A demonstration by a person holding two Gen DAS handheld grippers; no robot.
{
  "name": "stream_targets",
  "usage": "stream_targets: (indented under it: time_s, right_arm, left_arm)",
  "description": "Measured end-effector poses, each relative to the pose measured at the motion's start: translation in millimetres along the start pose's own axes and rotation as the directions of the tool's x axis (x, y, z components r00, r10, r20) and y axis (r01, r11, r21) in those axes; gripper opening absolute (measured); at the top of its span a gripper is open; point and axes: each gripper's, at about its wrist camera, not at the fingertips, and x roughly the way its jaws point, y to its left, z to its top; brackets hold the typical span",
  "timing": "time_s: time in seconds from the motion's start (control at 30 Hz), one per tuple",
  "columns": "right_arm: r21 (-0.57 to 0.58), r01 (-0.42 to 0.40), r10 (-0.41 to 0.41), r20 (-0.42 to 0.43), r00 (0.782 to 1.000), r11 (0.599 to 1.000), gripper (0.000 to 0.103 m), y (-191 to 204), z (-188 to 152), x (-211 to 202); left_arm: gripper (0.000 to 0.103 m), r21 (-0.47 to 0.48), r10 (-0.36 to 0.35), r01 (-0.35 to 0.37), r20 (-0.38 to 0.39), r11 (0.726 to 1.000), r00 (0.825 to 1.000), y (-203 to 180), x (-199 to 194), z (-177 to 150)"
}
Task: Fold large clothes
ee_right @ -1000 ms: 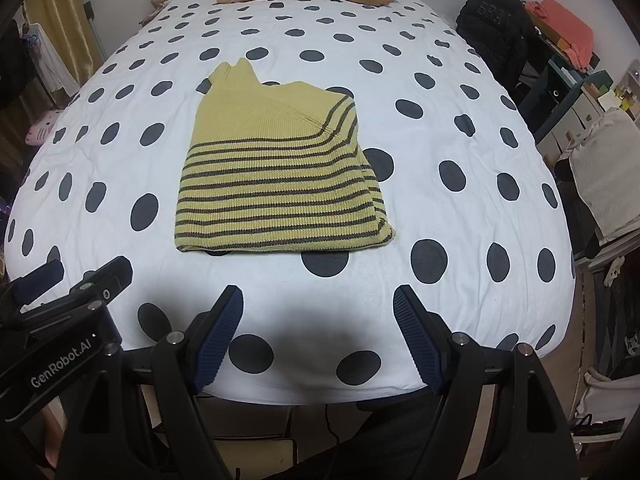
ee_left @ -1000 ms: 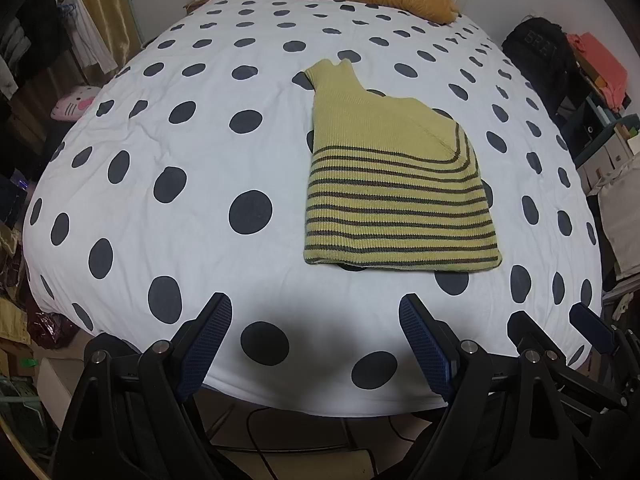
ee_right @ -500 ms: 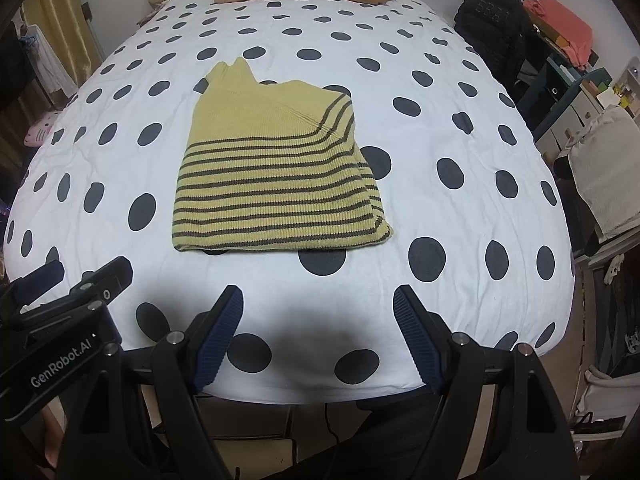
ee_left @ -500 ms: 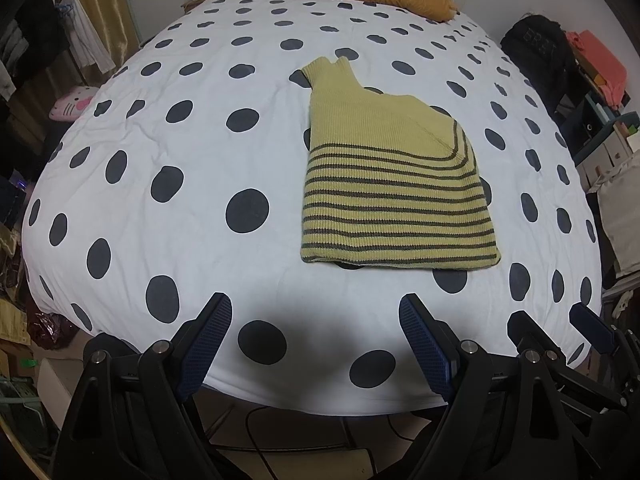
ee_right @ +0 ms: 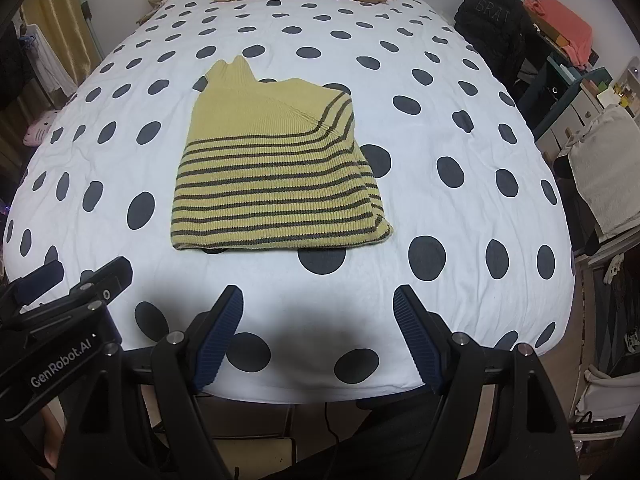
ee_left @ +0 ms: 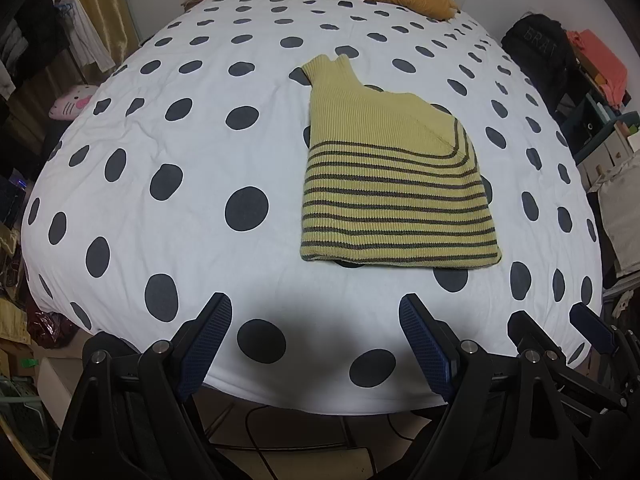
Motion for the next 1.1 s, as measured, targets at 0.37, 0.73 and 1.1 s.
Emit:
stream_targets:
  time_s: [0.37,0.73,1.1]
  right_arm:
    - [0.001,0.000,0.000,0.000,1.000,1.000,0.078,1.4,0.7,0.5]
    - [0.002,0.001,-0.001,0.000,1.000,1.000,0.078,1.6,-0.6,0.4]
    - [0.002,0.000,0.000,0.000,1.000,1.000,0.078,0.5,-1.2,0.6]
  left_arm:
    - [0.086,0.000,0.000,0.000,-0.003,1.000,1.000,0.7,1.3,-1.3]
    - [0.086,-0.001,0.000,0.000,-0.004,1.000,1.000,0.9,1.7,-1.6]
    - [0.086,-0.001,0.000,0.000,-0.004,1.000,1.000,1.8,2.0,-1.5]
